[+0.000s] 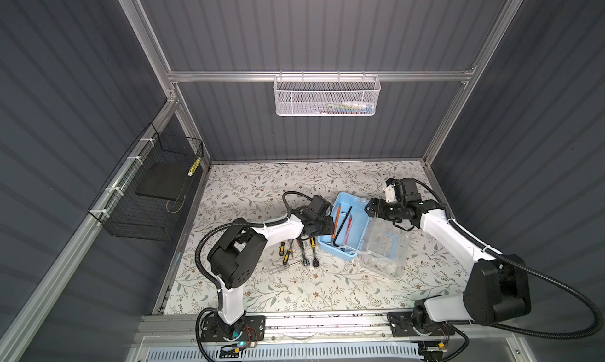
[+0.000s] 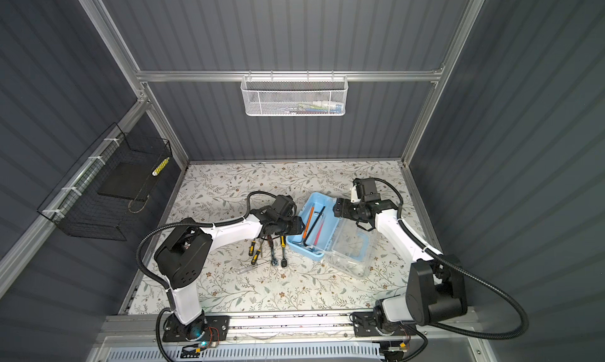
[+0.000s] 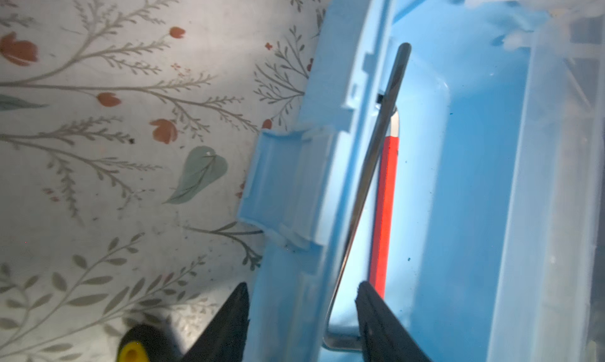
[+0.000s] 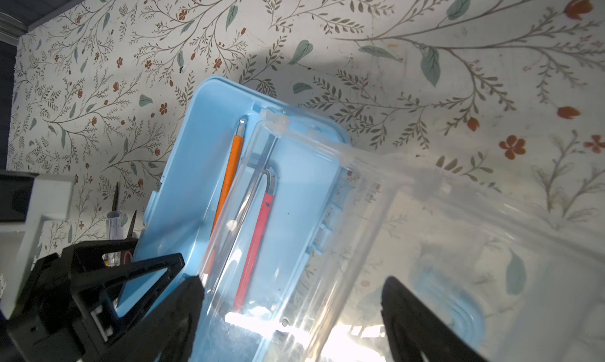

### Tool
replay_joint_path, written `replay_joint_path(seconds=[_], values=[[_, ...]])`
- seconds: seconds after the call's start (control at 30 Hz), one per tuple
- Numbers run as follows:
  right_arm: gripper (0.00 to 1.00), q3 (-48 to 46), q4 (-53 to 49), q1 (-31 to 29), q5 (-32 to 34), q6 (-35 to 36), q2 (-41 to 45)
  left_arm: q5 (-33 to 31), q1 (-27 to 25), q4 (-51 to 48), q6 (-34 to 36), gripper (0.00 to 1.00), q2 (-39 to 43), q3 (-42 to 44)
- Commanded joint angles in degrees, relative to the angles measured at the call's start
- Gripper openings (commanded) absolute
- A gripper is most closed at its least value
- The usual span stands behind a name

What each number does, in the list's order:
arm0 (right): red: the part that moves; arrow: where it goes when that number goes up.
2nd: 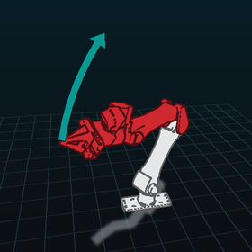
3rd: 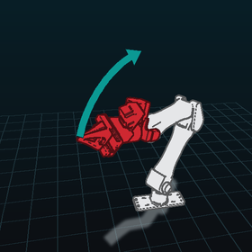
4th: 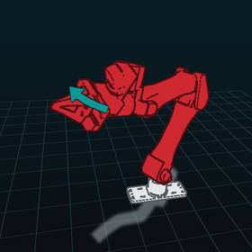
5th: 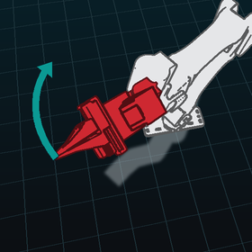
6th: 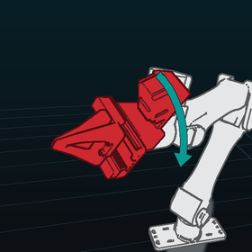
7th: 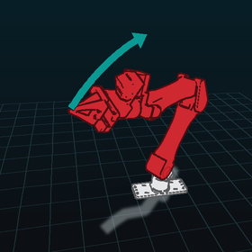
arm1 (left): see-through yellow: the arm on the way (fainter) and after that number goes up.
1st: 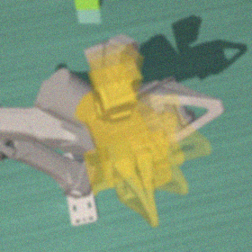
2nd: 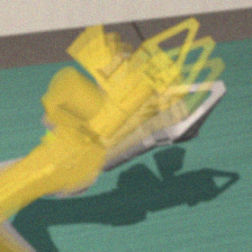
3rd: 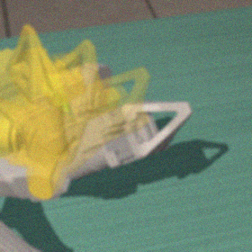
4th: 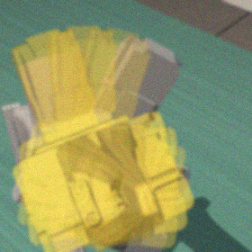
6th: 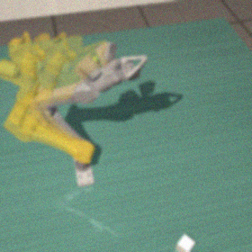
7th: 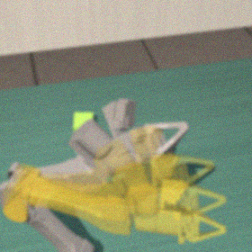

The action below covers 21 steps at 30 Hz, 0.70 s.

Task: Pack the tool kit
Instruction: 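Open the left gripper to release the black file while the right gripper approaches the box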

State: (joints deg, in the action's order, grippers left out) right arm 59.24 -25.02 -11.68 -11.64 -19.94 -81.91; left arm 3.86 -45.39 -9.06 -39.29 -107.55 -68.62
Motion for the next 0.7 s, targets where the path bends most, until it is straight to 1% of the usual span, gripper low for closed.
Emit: replay_joint_path(seconds=[0.0, 0.23, 0.47, 0.5, 0.57, 0.67], values=[[0.86, 3.03, 0.20, 0.43, -2.02, 2.43, -1.93, 1.16, -1.38, 2.01, -2.26, 0.54, -0.14, 0.79], [0.85, 6.81, 1.59, 0.92, -5.48, 2.45, -5.98, 0.90, -3.26, 3.83, -4.73, 0.54, -1.41, 0.57], [0.84, 9.11, 2.46, 0.90, -7.08, 2.04, -8.80, -0.10, -4.71, 4.20, -5.63, 0.54, -1.00, 0.77], [0.84, 9.36, 2.43, 0.88, -9.38, 1.85, -9.10, -0.33, -4.74, 4.37, -5.87, 0.54, -1.00, 0.94], [0.84, 10.04, 4.25, 0.88, -10.25, 1.59, -9.80, -0.43, -4.82, 4.91, -6.45, 0.54, -0.92, 1.25], [0.83, 11.52, 4.28, 0.87, -11.23, 1.65, -11.18, -1.00, -4.81, 4.84, -6.72, 0.54, -0.61, 1.47]])
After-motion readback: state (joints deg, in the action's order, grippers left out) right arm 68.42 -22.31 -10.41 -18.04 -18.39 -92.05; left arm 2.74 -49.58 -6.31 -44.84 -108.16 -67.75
